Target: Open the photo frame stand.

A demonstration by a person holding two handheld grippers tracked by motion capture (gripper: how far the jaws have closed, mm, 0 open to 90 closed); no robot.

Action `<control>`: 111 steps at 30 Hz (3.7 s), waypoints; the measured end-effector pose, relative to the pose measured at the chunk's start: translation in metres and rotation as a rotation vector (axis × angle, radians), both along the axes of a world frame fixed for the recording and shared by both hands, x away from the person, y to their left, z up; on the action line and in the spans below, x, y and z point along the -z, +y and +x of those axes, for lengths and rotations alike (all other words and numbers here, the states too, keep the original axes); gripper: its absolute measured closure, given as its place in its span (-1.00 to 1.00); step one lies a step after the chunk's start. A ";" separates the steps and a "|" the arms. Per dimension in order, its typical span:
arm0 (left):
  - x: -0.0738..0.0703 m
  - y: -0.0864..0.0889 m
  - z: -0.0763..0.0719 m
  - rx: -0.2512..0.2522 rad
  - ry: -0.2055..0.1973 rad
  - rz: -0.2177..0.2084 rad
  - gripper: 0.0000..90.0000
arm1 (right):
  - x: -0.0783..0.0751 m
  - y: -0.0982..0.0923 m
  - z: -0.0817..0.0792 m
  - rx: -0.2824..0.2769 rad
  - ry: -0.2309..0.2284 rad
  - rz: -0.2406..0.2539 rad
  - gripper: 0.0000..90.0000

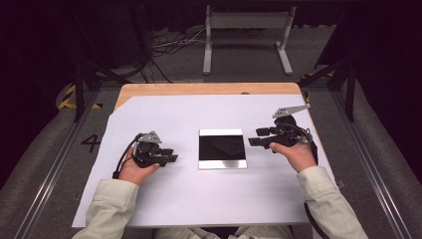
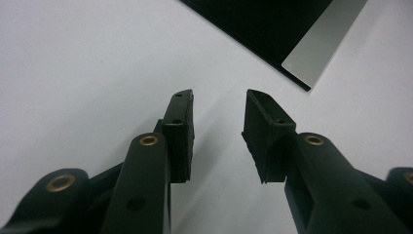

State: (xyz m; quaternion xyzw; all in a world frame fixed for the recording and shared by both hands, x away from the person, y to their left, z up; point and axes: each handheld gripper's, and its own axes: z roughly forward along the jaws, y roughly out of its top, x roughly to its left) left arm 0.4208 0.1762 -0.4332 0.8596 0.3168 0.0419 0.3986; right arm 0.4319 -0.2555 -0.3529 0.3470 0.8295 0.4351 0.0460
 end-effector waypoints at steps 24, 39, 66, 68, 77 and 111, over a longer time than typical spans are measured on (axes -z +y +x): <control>0.000 -0.002 -0.001 -0.002 0.006 -0.001 0.43 | 0.010 0.028 0.013 -0.047 0.080 -0.061 -0.37; 0.000 -0.002 -0.001 0.002 0.002 0.001 0.43 | 0.030 0.040 0.023 -0.037 0.214 0.012 -0.52; -0.001 -0.002 -0.002 0.008 0.006 -0.008 0.44 | 0.050 0.061 0.033 -0.094 0.301 -0.003 -0.44; -0.001 -0.002 -0.002 0.008 0.006 -0.008 0.44 | 0.051 0.061 0.034 -0.095 0.307 -0.001 -0.43; -0.002 -0.002 -0.001 0.011 0.003 -0.008 0.44 | 0.050 0.062 0.034 -0.102 0.314 -0.024 -0.32; 0.000 -0.005 -0.002 0.020 0.008 0.002 0.44 | 0.051 0.065 0.041 -0.064 0.346 -0.012 -0.17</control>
